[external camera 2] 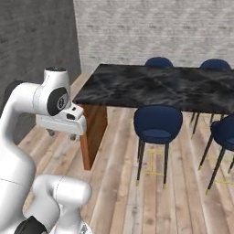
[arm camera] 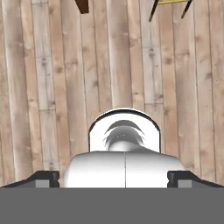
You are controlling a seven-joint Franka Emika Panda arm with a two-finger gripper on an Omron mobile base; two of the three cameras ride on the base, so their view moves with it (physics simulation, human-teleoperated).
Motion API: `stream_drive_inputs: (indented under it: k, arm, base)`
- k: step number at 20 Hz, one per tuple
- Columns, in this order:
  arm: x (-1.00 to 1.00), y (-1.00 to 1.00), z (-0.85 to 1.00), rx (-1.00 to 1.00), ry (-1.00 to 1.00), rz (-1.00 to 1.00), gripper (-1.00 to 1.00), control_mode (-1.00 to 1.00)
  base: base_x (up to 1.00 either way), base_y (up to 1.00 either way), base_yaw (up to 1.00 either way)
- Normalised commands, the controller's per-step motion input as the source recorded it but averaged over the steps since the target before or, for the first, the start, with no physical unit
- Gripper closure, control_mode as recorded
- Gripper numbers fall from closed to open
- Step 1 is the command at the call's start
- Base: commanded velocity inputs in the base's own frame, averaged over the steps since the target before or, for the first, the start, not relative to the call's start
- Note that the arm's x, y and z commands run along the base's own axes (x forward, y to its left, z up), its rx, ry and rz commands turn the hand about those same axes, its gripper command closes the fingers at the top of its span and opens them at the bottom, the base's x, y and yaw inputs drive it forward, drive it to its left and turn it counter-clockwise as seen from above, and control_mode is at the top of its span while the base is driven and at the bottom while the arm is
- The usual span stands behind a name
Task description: There is a bowl on the dining counter. Grab a lemon wedge from the fridge and place it in the bowl. Then get the liquor bottle and glass cup from the cabinet and place them next to the bowl.
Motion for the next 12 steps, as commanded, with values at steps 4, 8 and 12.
stream_drive_inputs:
  k: [4,8,12]
  arm:
    - [0.0,0.0,0.0,0.0,0.0,0.0,-1.0,1.0]
    - [0.0,0.0,0.0,0.0,0.0,0.0,-1.0,1.0]
    - [0.0,0.0,0.0,0.0,0.0,0.0,-1.0,1.0]
  base:
    - [0.38,1.0,0.07]
    - [0.72,1.0,0.04]
    - [0.93,1.0,0.01]
